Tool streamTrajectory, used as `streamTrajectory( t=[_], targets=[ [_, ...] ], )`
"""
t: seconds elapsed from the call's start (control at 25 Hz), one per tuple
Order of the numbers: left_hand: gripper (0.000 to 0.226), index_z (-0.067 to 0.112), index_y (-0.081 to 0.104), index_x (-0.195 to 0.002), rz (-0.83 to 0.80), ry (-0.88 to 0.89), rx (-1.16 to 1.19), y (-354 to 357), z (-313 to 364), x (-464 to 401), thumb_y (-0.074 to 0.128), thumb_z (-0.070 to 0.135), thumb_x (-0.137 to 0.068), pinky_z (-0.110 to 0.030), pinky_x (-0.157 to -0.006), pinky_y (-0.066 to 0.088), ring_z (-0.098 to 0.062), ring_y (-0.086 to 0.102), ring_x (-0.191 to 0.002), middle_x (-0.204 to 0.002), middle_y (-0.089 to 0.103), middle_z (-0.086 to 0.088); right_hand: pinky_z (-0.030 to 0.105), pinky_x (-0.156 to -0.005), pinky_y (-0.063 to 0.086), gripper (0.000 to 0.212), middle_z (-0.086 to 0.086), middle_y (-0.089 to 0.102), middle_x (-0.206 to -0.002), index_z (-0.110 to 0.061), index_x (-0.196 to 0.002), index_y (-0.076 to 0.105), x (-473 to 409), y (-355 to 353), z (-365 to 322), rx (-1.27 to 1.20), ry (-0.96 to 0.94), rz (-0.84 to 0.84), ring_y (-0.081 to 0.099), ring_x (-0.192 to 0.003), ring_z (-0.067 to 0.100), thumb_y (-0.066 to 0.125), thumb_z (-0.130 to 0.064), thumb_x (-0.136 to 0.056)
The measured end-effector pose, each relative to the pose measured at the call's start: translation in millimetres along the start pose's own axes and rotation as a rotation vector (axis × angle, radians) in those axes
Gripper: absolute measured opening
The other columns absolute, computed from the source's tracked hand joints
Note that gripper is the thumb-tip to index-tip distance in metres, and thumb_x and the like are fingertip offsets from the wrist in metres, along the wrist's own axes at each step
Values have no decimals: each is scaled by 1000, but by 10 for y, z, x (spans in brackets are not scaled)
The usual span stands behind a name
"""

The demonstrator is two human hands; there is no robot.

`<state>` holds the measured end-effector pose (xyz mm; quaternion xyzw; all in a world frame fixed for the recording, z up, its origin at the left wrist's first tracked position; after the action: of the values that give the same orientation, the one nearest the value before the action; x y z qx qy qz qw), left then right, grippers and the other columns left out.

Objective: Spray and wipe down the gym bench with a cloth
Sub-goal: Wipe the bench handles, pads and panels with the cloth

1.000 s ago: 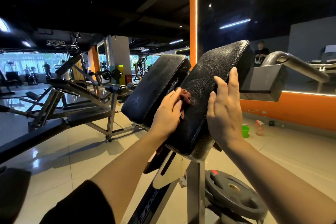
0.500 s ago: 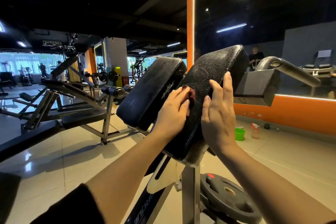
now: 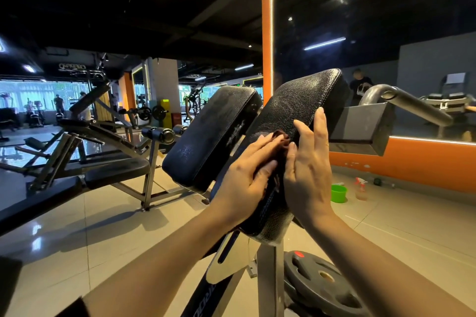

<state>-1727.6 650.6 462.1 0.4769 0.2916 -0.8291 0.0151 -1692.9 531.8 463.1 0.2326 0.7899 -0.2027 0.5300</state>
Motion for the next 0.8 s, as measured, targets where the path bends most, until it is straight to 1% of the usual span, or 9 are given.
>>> streamTrajectory(
  t=[0.04,0.12,0.2,0.36,0.44,0.56,0.6,0.68,0.8],
  targets=[
    [48,32,34,-139,-7,-16,-5,-32,-90,-75,44,17,-95,-15,-114,21,1,31,-137,-142,41,12,24,-120,7,42,14,13,-160,-6,-137,44,-5,-1,-1,5,-2,5,8,-149,22,32,-18,-98],
    [45,25,39,-143,88,-215,-59,-101,-327,-363,44,14,-100,-24,-116,22,-9,33,-139,-147,42,5,29,-120,10,43,16,14,-159,-5,-134,46,-7,-7,-12,25,-12,8,10,-149,23,30,-20,-97],
    [44,18,41,-144,126,-345,-125,-92,-338,-470,45,13,-101,-24,-115,20,-15,32,-141,-150,40,0,26,-120,9,41,16,15,-159,-5,-133,47,-11,-4,-18,30,-14,0,10,-149,22,31,-20,-97],
    [48,30,33,-140,-16,-34,-24,-4,-18,-94,43,21,-95,-14,-114,18,-1,27,-140,-147,38,10,21,-119,7,40,15,16,-159,-5,-133,46,0,2,13,6,-17,23,10,-148,21,32,-18,-97],
    [50,28,31,-144,-32,-40,-48,-62,-145,-171,40,21,-95,-13,-114,17,-1,26,-140,-148,36,9,22,-120,7,40,15,17,-159,-4,-132,47,0,9,3,5,-18,30,10,-148,20,33,-18,-97],
    [45,20,37,-146,67,-282,-132,-88,-307,-470,41,16,-102,-22,-116,17,-12,25,-144,-153,34,1,18,-118,5,39,13,15,-159,-5,-131,48,-1,2,-29,15,-4,14,9,-148,20,33,-18,-97],
    [44,21,38,-145,85,-275,-128,-65,-261,-462,42,16,-101,-21,-116,17,-12,25,-144,-152,35,1,15,-117,4,39,13,15,-159,-5,-131,48,-1,-3,-30,14,0,6,10,-148,20,33,-18,-98],
    [45,26,37,-142,37,-108,-84,-23,-121,-294,43,19,-98,-13,-113,17,-3,27,-140,-147,39,7,14,-117,5,38,13,14,-160,-5,-132,47,8,-8,-11,4,2,7,11,-148,22,34,-17,-98],
    [47,27,37,-141,-60,4,-59,-79,-157,-201,45,11,-97,-15,-114,19,-3,30,-138,-144,41,6,24,-120,9,40,14,15,-159,-5,-133,45,3,10,5,-22,-13,33,11,-148,22,32,-19,-97]
  ],
)
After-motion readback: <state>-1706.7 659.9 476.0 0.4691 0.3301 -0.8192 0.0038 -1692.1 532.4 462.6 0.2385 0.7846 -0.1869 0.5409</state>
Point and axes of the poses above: each hand's wrist, its own x-axis away from the middle knuckle, its own y-axis out of the palm, z = x × y, the point moved 2 cm from there along -x, towards the middle knuckle
